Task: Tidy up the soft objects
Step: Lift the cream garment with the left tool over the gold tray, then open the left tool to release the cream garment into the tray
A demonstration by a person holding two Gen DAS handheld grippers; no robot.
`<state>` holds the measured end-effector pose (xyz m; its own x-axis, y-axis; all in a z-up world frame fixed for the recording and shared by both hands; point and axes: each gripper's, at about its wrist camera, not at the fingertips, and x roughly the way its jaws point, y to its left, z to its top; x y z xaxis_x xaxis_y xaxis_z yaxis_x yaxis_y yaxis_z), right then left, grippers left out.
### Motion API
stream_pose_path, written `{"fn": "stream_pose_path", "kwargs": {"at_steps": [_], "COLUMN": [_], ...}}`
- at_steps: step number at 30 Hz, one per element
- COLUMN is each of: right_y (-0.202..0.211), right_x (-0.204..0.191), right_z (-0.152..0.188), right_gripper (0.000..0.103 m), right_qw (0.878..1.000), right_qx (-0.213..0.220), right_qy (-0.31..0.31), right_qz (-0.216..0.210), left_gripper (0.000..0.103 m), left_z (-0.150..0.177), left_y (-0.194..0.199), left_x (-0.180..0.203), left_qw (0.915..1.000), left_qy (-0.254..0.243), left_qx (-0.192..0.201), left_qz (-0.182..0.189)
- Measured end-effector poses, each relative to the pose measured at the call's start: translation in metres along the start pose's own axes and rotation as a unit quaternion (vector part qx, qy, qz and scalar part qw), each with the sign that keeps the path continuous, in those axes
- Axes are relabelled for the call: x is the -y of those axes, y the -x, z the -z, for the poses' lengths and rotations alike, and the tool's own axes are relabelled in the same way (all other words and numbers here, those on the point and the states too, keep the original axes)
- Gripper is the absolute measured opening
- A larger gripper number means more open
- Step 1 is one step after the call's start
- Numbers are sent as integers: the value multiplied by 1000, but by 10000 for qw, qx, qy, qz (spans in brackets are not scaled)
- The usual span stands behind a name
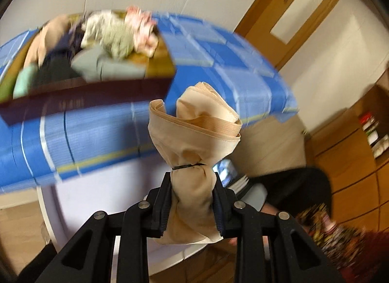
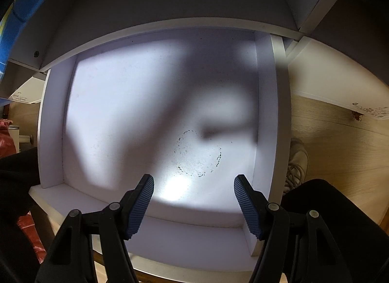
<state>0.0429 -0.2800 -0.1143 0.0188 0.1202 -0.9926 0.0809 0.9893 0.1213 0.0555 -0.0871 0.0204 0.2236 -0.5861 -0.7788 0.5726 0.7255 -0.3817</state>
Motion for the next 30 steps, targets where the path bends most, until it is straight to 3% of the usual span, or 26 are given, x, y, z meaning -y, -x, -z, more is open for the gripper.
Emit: {"fn": "stream_pose_path", "kwargs": {"at_steps": [7, 12, 22, 27, 30], "right_y": [5, 5, 10, 14, 17], "right_x": [-1, -3, -4, -4, -6], "right_z": [0, -2, -2, -3, -1], "right_gripper": [69, 69, 69, 69, 69], "right_qw": [10000, 10000, 9998, 9995, 9993], "right_qx": [29, 19, 41, 68, 80], "right_qy": [20, 15, 22, 10, -4], "right_qz": [-15, -60, -196, -301, -356], "left_gripper": [29, 29, 29, 29, 29], "left_z": [-59, -95, -142, -154, -157], "left_y": [34, 33, -4, -31, -49], "left_x": [-5, -16, -42, -55, -64], "left_qw": [9987, 9973, 9919, 9890, 9881], "left_qy": [170, 456, 1000, 1161, 1336], "left_qx": [482, 556, 627, 452, 260], "left_qz": [-83, -120, -461, -795, -710]}}
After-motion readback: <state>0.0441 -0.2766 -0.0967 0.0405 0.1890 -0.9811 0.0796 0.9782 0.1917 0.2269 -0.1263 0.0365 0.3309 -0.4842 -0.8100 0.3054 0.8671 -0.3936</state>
